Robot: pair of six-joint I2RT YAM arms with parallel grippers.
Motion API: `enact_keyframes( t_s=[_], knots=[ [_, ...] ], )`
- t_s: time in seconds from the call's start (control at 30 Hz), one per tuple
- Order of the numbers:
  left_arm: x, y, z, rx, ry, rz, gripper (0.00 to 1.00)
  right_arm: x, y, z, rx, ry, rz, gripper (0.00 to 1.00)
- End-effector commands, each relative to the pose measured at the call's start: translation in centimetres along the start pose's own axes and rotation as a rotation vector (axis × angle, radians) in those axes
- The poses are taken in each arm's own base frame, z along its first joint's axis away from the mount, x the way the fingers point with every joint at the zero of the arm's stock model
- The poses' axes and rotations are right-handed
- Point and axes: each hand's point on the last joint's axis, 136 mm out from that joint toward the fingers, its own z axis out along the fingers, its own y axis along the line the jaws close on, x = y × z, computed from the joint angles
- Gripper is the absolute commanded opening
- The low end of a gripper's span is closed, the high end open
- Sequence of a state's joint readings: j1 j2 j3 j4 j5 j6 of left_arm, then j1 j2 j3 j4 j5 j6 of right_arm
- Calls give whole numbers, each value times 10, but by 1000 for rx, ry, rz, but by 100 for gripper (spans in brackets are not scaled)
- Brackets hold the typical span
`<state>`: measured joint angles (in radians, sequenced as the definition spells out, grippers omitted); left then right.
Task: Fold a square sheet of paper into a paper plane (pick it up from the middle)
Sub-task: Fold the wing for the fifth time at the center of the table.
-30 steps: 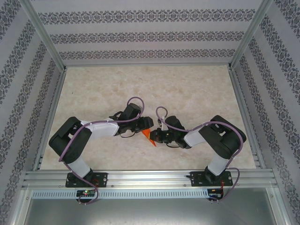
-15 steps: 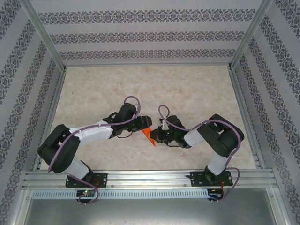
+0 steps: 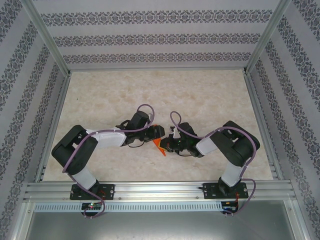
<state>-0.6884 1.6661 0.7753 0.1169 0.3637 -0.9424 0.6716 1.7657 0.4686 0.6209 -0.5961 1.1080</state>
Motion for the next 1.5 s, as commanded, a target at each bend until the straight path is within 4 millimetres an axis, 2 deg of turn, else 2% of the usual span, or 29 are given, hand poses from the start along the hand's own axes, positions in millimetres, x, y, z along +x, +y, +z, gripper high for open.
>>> enact_keyframes(
  t_s=[0.0,0.13,0.33,0.53,0.6,0.77,0.9,1.07,1.33,1.47],
  knots=[
    [-12,-25,1,92,-30,47,61,1,-17,4,55,8,48,0],
    [-11,-14,5,46,-29,46,61,2,-17,3,53,9,49,0],
    [-4,7,22,2,-2,26,60,1,-16,3,53,8,56,2],
    [3,30,29,-61,16,-7,59,2,-19,-1,73,-1,64,10],
    [5,34,28,-78,20,-11,58,4,-20,-5,86,-6,64,15],
    [6,36,29,-95,27,-3,58,9,-22,-16,119,-16,56,17],
    [6,36,30,-101,40,3,58,17,-25,-23,162,7,39,12],
    [8,38,30,-108,50,3,58,22,-25,-23,168,36,30,6],
    [12,42,30,-118,60,-2,58,30,-56,-29,337,52,28,5],
    [12,43,30,-125,63,-3,58,27,-41,-32,303,44,-7,12]
  ],
)
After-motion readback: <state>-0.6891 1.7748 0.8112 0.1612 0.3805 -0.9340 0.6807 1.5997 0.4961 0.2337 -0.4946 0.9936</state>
